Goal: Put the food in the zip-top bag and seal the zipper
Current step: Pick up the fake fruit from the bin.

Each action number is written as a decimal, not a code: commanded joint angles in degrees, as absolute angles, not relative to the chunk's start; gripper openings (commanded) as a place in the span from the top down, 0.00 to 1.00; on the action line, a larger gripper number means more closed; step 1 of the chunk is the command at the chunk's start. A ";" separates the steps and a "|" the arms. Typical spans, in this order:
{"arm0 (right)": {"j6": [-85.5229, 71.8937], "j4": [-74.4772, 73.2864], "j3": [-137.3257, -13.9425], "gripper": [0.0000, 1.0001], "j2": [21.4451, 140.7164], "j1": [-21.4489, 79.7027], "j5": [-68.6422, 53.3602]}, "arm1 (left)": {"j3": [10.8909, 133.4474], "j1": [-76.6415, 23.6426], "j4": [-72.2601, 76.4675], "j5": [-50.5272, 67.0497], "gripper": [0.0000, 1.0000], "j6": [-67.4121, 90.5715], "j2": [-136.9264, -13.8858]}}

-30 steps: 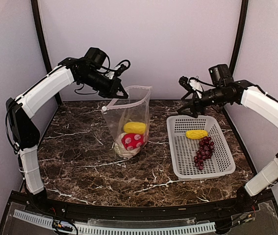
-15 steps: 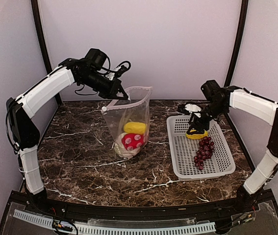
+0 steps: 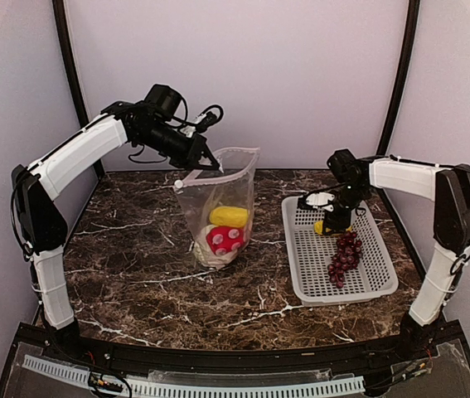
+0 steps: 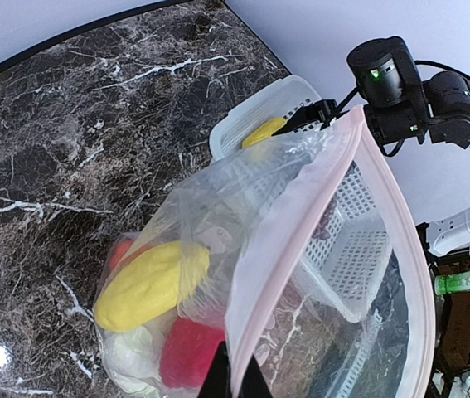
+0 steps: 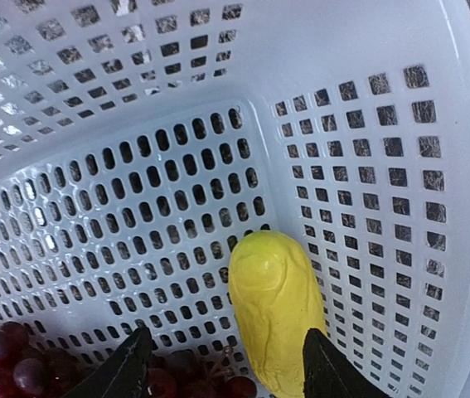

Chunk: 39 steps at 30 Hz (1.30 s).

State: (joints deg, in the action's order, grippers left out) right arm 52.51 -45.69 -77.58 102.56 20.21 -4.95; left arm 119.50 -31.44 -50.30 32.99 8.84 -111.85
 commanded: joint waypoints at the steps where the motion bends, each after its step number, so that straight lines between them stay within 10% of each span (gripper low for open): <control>1: 55.75 -41.60 -78.32 0.39 104.40 19.94 1.36 | 117.65 -31.64 -49.10 34.31 0.99 7.67 -110.59; 21: 56.18 -38.69 -78.27 0.37 111.81 19.86 5.93 | 116.55 -31.64 -49.30 34.31 0.99 6.76 -111.26; 29: 54.94 -40.03 -79.17 0.62 111.55 19.86 4.59 | 116.18 -31.64 -48.93 35.81 0.99 7.19 -111.36; 39: 49.83 -47.86 -86.66 0.68 106.99 20.10 -3.82 | 116.03 -31.64 -48.98 36.35 0.99 7.02 -111.50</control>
